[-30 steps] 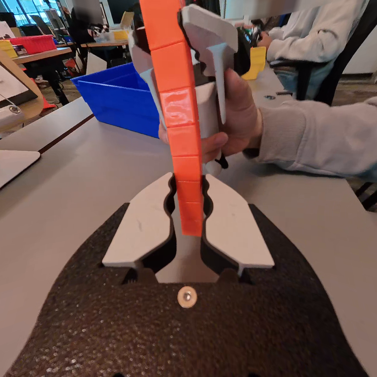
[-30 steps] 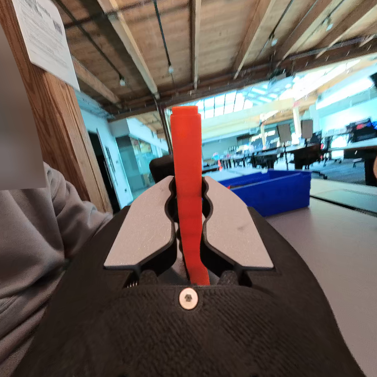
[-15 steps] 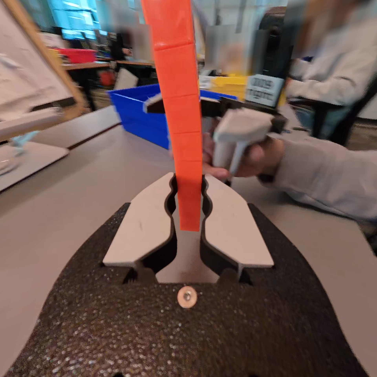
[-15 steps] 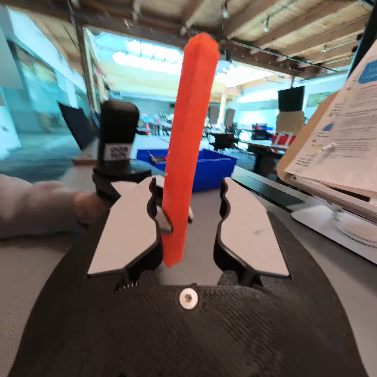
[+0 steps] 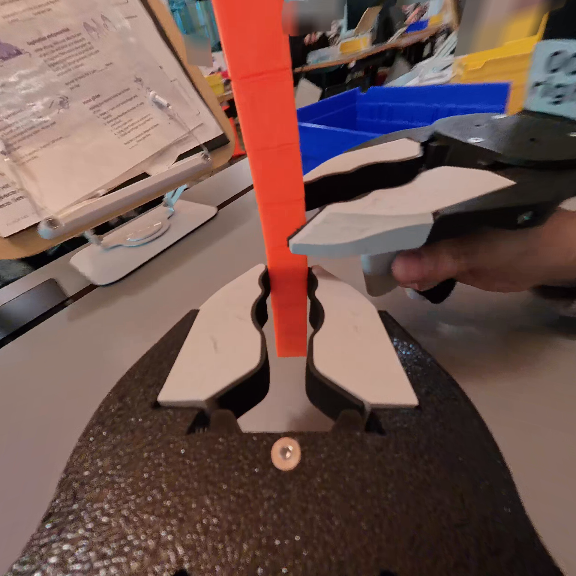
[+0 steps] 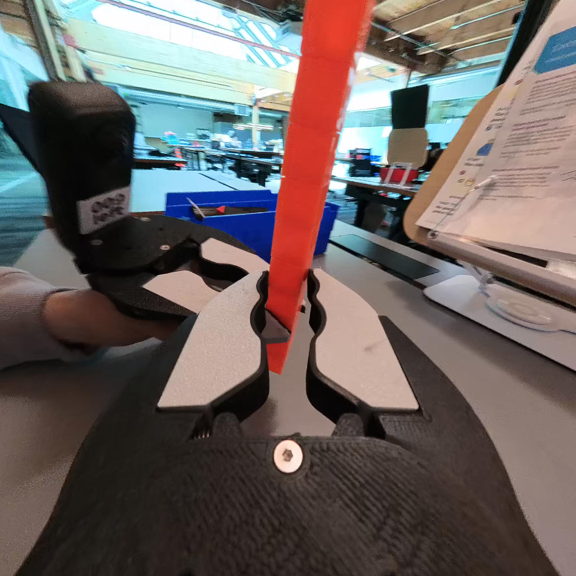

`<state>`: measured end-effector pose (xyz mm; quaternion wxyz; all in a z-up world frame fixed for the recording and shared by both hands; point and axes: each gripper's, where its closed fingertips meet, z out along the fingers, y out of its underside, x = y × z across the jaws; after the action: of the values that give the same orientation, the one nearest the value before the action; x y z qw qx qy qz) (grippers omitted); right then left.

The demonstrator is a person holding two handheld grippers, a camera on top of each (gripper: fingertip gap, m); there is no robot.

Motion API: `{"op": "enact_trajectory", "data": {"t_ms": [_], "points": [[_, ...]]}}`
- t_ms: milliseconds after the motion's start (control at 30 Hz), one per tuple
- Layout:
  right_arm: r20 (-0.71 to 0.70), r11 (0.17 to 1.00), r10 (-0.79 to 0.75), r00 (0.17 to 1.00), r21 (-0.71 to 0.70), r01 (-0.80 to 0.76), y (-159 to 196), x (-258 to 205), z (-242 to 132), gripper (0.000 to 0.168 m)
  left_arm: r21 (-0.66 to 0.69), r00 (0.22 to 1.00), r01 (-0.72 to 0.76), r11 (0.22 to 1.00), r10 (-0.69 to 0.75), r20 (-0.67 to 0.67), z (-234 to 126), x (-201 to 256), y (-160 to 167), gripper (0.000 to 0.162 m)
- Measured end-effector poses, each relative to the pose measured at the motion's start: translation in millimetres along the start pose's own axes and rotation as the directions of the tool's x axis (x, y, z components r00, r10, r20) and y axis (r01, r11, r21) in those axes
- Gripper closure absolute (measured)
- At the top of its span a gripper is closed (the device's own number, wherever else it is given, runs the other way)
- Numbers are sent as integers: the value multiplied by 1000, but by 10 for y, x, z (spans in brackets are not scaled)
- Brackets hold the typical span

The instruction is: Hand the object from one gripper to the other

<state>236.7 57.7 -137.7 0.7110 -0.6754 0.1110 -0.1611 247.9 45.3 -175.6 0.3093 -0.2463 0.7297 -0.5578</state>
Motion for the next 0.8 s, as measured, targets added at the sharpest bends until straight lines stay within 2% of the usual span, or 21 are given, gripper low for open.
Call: {"op": "enact_trajectory", "data": {"t_ms": [67,100,133,200,233,333,433,500,533,600,633,667,700,733,800], "points": [[137,998,54,989,5,-55,-61,-74,-64,145,63,985,42,997,-31,-169,-36,141,-78,134],[235,996,85,968,-3,-87,-85,-151,-116,145,85,959,89,992,-63,-275,-84,219,-131,122],[339,991,130,932,-44,-123,-75,-246,-179,145,88,916,153,984,-108,-388,-152,294,-181,112],[458,978,207,864,-112,-175,-54,-357,-281,145,89,799,298,950,-197,-568,-318,362,-300,102],[506,969,249,826,-130,-212,-64,-411,-322,145,94,753,354,931,-223,-619,-384,353,-348,103],[596,922,383,706,-202,-329,-84,-551,-362,145,134,680,423,896,-216,-701,-508,360,-422,114],[627,903,429,650,-288,-318,20,-685,-372,145,141,613,460,877,-199,-765,-598,435,-487,118],[613,902,429,664,-327,-281,118,-720,-351,145,139,609,464,875,-201,-767,-598,445,-496,121],[601,904,423,678,-334,-267,155,-721,-336,145,140,617,447,883,-192,-763,-591,450,-479,133],[543,915,392,743,-314,-253,204,-627,-274,147,148,672,418,897,-196,-714,-521,389,-448,139],[479,929,354,803,-281,-242,225,-512,-220,148,156,717,417,896,-218,-662,-464,306,-439,140],[411,948,293,863,-239,-208,242,-396,-174,144,178,772,424,888,-251,-584,-400,182,-436,140],[348,969,210,914,-200,-146,251,-307,-139,129,208,813,451,868,-303,-497,-352,29,-440,140],[285,984,122,951,-164,-77,248,-238,-110,117,240,829,490,838,-363,-425,-333,-115,-446,140],[171,990,-57,984,-118,78,238,-154,-49,110,301,819,558,774,-453,-352,-356,-305,-462,140]]}}
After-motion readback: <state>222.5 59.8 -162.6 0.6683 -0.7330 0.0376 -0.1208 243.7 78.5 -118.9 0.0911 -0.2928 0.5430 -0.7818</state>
